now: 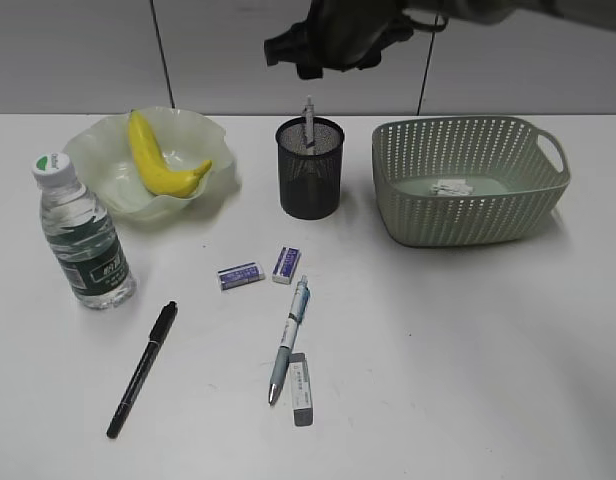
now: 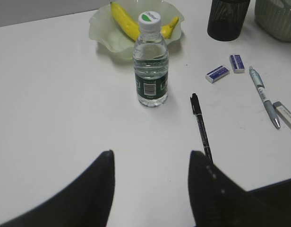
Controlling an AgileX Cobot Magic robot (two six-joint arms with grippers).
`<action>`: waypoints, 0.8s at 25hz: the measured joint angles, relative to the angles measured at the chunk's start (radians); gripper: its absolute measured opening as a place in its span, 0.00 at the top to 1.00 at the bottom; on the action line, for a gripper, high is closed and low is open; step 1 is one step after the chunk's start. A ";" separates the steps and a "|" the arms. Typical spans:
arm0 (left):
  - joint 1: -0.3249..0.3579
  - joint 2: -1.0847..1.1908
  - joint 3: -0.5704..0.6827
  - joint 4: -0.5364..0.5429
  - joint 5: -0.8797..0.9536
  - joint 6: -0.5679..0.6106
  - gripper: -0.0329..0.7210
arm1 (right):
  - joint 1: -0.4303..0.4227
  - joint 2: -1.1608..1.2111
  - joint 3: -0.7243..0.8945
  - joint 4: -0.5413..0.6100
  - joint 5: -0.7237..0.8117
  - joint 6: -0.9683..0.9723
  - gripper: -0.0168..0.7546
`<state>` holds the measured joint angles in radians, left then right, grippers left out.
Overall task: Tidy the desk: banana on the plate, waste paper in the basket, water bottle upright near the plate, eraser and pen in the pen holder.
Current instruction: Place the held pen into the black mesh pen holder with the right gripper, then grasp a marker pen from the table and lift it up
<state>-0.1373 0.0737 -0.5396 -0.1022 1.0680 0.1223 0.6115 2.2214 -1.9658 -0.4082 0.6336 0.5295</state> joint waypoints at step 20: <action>0.000 0.000 0.000 0.000 0.000 0.000 0.45 | 0.000 -0.868 0.667 0.192 0.552 -0.301 0.71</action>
<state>-0.1373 0.0737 -0.5396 -0.1022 1.0680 0.1223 0.6115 1.3530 -1.2984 -0.2162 1.1854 0.2288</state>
